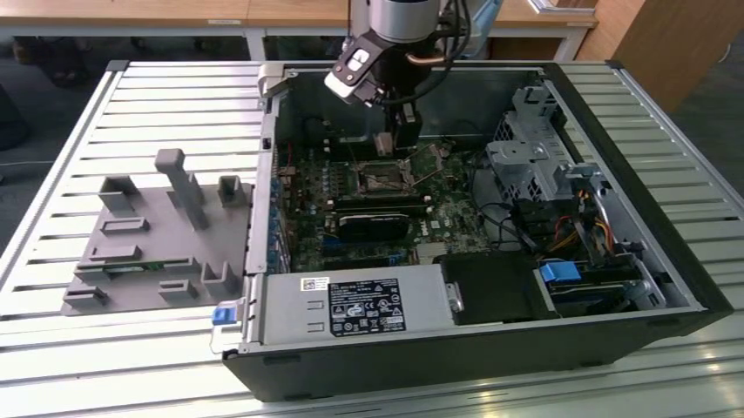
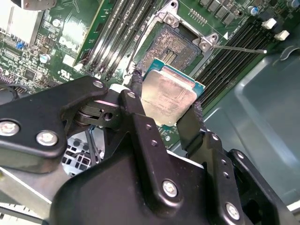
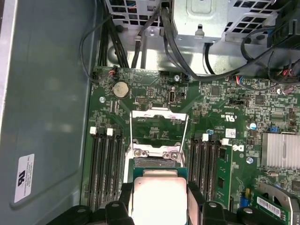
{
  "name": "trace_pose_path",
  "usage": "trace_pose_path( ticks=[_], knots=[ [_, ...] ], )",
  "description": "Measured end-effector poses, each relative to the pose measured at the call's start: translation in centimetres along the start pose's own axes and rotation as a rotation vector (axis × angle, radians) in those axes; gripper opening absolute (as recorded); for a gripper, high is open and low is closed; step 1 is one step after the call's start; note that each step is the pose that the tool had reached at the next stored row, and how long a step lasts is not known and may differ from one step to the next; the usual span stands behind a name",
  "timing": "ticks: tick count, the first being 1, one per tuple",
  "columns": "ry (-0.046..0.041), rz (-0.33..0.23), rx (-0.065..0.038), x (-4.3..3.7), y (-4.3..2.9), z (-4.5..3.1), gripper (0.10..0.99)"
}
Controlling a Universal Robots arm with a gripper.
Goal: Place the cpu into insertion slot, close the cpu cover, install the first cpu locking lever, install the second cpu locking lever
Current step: 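Place the cpu into insertion slot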
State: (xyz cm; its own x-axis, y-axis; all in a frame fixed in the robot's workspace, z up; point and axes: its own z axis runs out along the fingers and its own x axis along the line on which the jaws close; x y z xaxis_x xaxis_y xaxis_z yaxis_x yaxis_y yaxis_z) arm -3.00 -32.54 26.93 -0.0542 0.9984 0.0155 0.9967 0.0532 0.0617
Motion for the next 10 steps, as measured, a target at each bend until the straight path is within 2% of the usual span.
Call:
trace_pose_path(
  ticks=[10],
  knots=[
    [0.0,0.0,0.003,-0.01,-0.04,0.6,0.545]
  ],
)
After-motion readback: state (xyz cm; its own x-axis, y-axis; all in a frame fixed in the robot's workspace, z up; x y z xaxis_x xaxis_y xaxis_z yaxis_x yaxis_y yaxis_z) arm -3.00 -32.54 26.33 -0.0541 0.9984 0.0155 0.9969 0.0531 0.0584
